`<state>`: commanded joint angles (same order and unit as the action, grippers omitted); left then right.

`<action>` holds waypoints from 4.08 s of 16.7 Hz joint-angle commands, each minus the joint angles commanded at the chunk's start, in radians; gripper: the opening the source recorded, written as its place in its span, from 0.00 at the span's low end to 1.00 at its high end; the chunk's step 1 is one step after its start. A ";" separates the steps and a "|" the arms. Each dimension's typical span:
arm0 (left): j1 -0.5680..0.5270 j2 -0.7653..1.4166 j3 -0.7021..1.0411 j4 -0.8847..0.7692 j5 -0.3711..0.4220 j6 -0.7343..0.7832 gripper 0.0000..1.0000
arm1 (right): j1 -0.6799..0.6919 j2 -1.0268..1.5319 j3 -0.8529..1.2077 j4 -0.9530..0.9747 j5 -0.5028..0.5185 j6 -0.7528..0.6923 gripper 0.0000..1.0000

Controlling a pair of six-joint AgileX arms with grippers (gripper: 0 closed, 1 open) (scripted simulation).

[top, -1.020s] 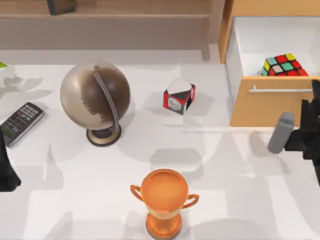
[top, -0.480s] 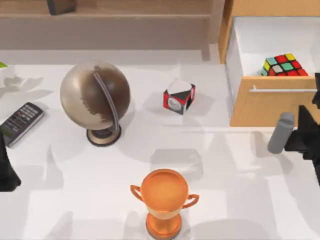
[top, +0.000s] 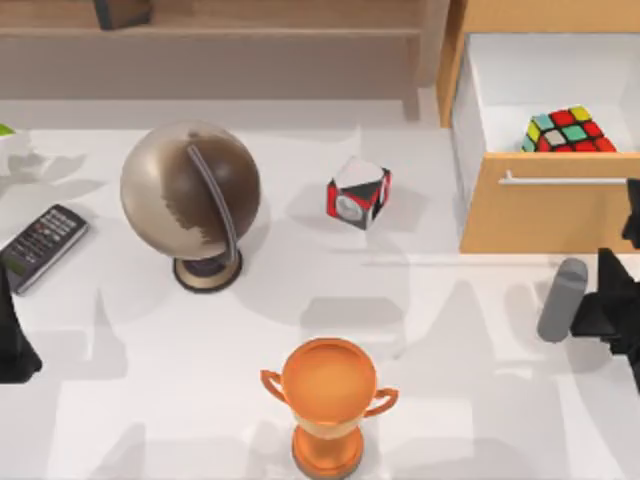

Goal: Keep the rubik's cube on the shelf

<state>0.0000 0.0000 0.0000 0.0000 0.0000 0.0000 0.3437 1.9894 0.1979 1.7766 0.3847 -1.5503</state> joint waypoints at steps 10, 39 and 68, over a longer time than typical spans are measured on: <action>0.000 0.000 0.000 0.000 0.000 0.000 1.00 | 0.147 0.000 0.101 -0.123 -0.045 0.088 1.00; 0.000 0.000 0.000 0.000 0.000 0.000 1.00 | -0.152 0.359 2.153 -3.122 -0.378 1.337 1.00; 0.000 0.000 0.000 0.000 0.000 0.000 1.00 | -0.216 0.450 2.057 -3.070 -0.391 1.400 1.00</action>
<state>0.0000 0.0000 0.0000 0.0000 0.0000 0.0000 0.1274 2.4394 2.2548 -1.2933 -0.0065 -0.1501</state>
